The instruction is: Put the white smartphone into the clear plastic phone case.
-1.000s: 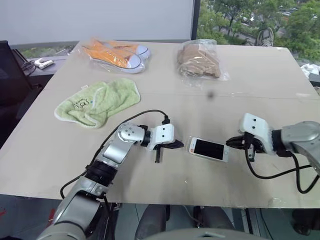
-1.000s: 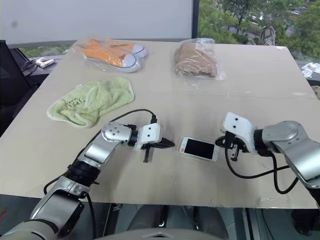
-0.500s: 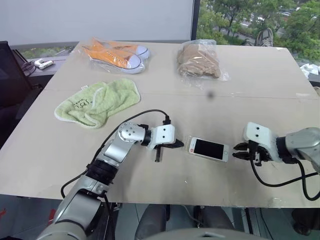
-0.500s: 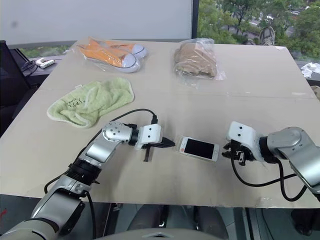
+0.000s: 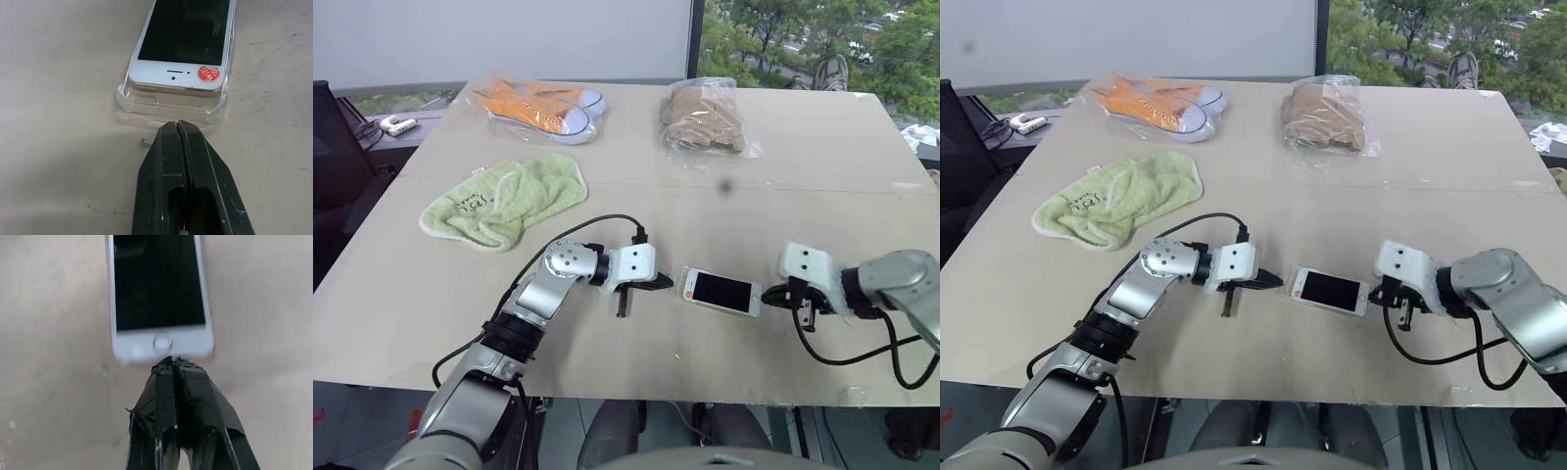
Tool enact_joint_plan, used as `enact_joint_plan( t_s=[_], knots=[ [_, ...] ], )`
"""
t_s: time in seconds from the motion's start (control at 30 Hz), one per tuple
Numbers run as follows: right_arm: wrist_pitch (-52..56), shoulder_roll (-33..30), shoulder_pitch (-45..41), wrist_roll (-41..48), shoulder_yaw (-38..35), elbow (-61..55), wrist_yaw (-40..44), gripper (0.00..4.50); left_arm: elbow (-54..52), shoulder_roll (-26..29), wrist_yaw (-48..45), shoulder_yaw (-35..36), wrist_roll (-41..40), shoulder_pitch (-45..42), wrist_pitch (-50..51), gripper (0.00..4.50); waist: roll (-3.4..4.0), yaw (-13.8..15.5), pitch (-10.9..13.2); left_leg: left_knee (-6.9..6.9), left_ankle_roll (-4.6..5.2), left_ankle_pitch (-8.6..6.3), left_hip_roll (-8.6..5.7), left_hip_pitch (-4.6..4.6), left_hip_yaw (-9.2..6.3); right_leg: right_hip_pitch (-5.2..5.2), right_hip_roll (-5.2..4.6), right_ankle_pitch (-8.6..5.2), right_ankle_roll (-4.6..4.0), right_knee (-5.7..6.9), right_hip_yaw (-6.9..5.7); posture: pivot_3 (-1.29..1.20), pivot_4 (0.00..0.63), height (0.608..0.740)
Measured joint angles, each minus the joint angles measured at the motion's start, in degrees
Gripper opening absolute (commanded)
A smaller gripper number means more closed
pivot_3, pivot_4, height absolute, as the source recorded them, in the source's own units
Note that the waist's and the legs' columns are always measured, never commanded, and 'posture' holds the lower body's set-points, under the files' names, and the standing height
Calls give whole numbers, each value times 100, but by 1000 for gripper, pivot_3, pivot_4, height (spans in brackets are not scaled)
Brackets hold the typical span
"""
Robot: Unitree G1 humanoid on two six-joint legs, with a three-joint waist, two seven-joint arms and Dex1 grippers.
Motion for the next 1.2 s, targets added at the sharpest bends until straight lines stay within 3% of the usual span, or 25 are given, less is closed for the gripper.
enact_joint_plan(
  t_s=[0.4, 0.77, 1.2],
  knots=[
    [116, 109, -233, -47, 261, -42, -1, 39, -32, -19, 16, 0, 7, 4, 60, 0, 0, 4, 0, 1, 0, 0, 0, -1, -1, 0, -1, 0, 0, -1, -1, 0, 150, 740],
    [223, -166, 43, 103, -42, -91, 33, 39, -40, -25, 21, 8, 5, 22, 53, 0, 0, 6, 0, 1, 0, 0, -1, -2, -1, 1, -2, 0, 0, -2, -2, 0, 150, 740],
    [216, -12, -247, -168, 411, -72, 1, 39, -115, -22, 28, 41, 4, 78, 76, 0, 0, -1, 0, 1, 0, 0, -1, -2, -1, 0, -2, 0, 0, -2, -1, 0, 150, 740]
  ],
)
